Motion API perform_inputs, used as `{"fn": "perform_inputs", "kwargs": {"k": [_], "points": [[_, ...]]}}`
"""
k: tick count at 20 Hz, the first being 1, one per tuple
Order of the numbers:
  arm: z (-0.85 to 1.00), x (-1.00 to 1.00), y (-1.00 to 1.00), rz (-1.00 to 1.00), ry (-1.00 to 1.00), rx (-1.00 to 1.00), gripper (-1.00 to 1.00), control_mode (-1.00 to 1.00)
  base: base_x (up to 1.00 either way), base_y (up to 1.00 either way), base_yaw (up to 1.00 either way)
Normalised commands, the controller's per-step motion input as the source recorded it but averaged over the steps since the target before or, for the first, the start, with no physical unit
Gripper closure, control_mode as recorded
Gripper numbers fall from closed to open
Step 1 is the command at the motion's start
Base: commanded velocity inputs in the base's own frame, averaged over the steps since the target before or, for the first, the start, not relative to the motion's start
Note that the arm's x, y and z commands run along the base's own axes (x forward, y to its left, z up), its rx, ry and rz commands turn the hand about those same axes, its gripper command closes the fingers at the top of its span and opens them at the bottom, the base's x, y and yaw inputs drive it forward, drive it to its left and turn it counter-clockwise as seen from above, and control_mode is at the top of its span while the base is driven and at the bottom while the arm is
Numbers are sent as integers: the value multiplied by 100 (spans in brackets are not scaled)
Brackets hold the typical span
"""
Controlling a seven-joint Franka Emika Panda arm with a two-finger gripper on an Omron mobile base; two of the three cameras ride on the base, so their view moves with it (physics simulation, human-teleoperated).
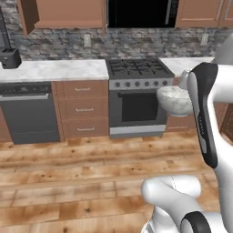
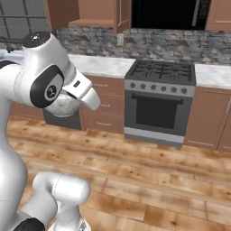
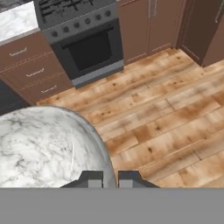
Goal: Take the smaller bowl and place it next to the appetizer plate on the dining counter , and place the larger bowl next to the plate with cooked food.
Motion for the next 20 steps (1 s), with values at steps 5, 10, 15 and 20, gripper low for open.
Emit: {"fn": "perform_inputs", "kwargs": {"k": [5, 10, 15, 20], "points": [[0, 0, 0, 0, 0, 0, 100, 100, -100, -19, 0], [0, 0, 0, 0, 0, 0, 100, 100, -100, -15, 0], [0, 0, 0, 0, 0, 0, 100, 100, -100, -9, 0], [0, 0, 0, 0, 0, 0, 100, 100, -100, -4, 0]]}}
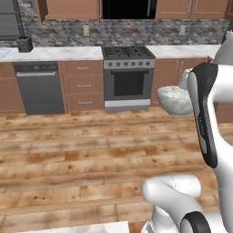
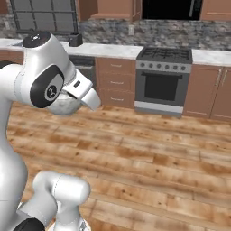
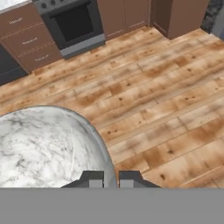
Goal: Take the smaller bowl and place it next to the appetizer plate on the dining counter , and place the larger bowl next to the plate with cooked food.
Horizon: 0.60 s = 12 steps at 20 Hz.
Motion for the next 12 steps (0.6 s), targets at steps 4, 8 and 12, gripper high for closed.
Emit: {"fn": "perform_inputs", "kwargs": {"k": [4, 8, 12], "points": [[0, 0, 0, 0, 0, 0, 100, 100, -100, 0, 0], [0, 0, 0, 0, 0, 0, 100, 100, -100, 0, 0], [0, 0, 0, 0, 0, 0, 100, 100, -100, 0, 0]]}}
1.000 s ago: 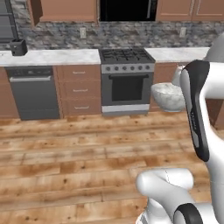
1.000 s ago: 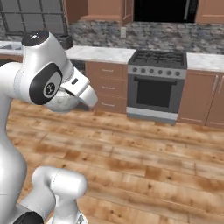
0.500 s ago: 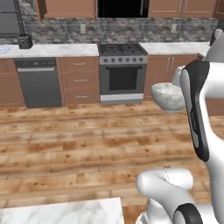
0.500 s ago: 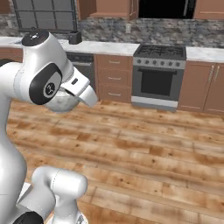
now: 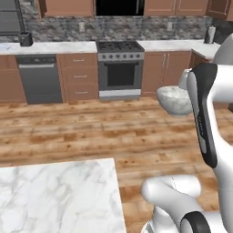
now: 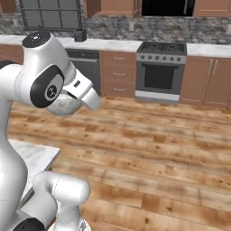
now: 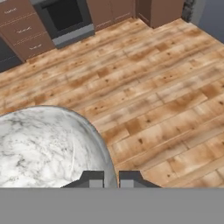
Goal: Take the smaller bowl and place it next to the appetizer plate on the dining counter , and place the larger bowl next to the plate with cooked food.
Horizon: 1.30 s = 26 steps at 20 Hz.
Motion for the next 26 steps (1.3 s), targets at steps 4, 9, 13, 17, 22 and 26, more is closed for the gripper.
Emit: {"fn": "perform_inputs", "kwargs": {"k": [4, 9, 13, 17, 22, 26], "points": [[0, 0, 0, 0, 0, 0, 100, 100, -100, 0, 0], [0, 0, 0, 0, 0, 0, 100, 100, -100, 0, 0], [0, 0, 0, 0, 0, 0, 100, 100, -100, 0, 0], [0, 0, 0, 0, 0, 0, 100, 100, -100, 0, 0], [0, 0, 0, 0, 0, 0, 100, 100, -100, 0, 0], [0, 0, 0, 0, 0, 0, 100, 100, -100, 0, 0]]}}
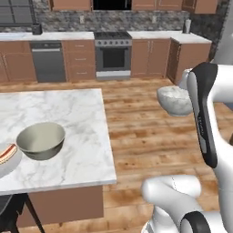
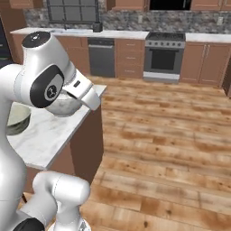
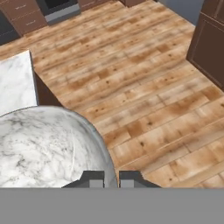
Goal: Take the smaller bowl and place it next to the appetizer plate on the dining counter , and place the larger bowl next to the plate with cooked food.
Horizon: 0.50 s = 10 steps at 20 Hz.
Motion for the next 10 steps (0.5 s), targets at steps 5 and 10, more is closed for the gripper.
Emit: {"fn": "perform_inputs", "kwargs": {"k": [5, 10], "points": [[0, 0, 0, 0, 0, 0, 100, 100, -100, 4, 0], [0, 0, 0, 0, 0, 0, 100, 100, -97, 27, 0]]}}
